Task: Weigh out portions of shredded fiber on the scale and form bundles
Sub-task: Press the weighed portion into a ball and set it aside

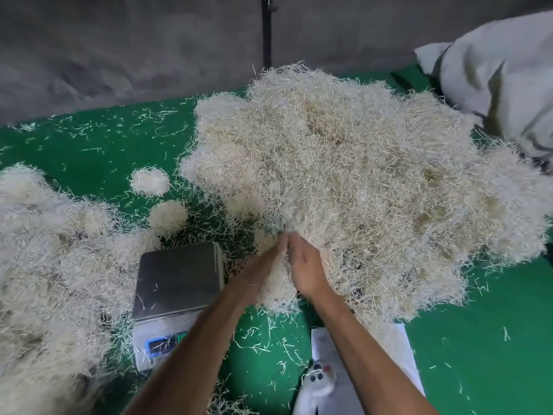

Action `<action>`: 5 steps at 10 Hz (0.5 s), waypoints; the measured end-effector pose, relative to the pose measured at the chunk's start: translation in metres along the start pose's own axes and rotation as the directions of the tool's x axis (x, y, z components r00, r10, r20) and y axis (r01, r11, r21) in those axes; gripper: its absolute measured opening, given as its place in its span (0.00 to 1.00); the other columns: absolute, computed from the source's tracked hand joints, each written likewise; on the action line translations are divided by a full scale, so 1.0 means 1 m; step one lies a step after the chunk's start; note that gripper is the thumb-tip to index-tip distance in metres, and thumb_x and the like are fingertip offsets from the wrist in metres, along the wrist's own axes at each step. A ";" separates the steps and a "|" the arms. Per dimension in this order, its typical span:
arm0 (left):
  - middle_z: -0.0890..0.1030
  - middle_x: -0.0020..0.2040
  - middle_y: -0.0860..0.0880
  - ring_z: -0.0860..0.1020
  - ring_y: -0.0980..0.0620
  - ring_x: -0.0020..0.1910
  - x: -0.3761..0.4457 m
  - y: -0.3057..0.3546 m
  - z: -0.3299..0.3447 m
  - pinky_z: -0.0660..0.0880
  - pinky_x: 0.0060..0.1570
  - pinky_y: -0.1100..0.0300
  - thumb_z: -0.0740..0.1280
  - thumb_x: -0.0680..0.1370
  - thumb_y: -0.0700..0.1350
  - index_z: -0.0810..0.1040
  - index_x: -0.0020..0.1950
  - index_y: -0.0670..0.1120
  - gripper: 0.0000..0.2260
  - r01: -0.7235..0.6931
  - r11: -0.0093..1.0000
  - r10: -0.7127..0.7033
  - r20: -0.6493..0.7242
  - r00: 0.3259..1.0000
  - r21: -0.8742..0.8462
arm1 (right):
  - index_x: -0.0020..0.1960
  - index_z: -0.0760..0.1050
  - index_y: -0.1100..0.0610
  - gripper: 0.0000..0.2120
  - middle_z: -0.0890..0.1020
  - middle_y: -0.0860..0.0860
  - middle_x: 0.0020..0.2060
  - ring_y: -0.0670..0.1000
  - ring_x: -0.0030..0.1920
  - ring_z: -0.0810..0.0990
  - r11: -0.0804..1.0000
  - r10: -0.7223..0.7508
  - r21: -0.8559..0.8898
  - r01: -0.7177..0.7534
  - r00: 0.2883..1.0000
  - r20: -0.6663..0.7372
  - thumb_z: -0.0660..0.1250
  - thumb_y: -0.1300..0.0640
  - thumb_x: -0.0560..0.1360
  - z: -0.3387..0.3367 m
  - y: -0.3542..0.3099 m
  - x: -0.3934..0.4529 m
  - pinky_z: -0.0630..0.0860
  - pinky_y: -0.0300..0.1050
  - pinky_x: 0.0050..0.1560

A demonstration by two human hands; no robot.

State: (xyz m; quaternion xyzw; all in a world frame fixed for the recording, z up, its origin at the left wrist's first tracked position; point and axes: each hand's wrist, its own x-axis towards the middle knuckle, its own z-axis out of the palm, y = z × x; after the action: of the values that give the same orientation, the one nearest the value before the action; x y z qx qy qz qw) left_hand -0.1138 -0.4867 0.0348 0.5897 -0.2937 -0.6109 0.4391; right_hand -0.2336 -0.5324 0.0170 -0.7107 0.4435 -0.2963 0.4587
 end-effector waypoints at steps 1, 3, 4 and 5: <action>0.79 0.67 0.42 0.82 0.49 0.58 -0.008 0.006 0.008 0.80 0.55 0.56 0.65 0.81 0.60 0.79 0.63 0.47 0.20 0.138 0.983 -0.151 -0.103 0.983 -0.123 | 0.57 0.77 0.53 0.31 0.76 0.42 0.43 0.44 0.45 0.77 0.999 -0.017 0.030 0.021 0.992 -0.127 0.39 0.39 0.86 -0.003 -0.001 -0.001 0.74 0.39 0.50; 0.78 0.67 0.40 0.78 0.48 0.66 -0.028 -0.007 -0.001 0.78 0.63 0.48 0.62 0.83 0.54 0.80 0.64 0.45 0.17 -0.036 0.945 -0.039 -0.224 0.974 -0.324 | 0.57 0.76 0.56 0.15 0.77 0.49 0.48 0.49 0.46 0.77 0.975 0.046 -0.220 -0.024 0.994 0.099 0.52 0.50 0.86 -0.019 0.034 -0.003 0.72 0.43 0.47; 0.61 0.72 0.24 0.59 0.23 0.72 -0.026 -0.013 -0.001 0.52 0.75 0.32 0.62 0.84 0.50 0.67 0.68 0.27 0.26 0.075 0.943 -0.195 -0.356 0.914 -0.324 | 0.64 0.73 0.51 0.18 0.71 0.41 0.56 0.44 0.49 0.75 0.967 0.000 -0.252 0.029 0.994 0.113 0.53 0.42 0.83 -0.018 0.043 -0.014 0.70 0.40 0.54; 0.70 0.72 0.31 0.66 0.31 0.73 -0.034 -0.005 0.003 0.58 0.77 0.41 0.63 0.82 0.55 0.65 0.77 0.37 0.29 -0.089 0.961 -0.034 -0.431 0.902 -0.262 | 0.65 0.67 0.49 0.19 0.73 0.41 0.52 0.47 0.44 0.81 0.899 0.025 -0.436 0.037 0.990 0.137 0.57 0.37 0.83 -0.022 0.056 -0.019 0.78 0.40 0.45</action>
State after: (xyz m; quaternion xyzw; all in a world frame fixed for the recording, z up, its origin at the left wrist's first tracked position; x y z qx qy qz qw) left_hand -0.1206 -0.4549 0.0469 0.6391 -0.1100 -0.4936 0.5795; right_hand -0.2803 -0.5345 -0.0258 -0.8158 0.4633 -0.1404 0.3164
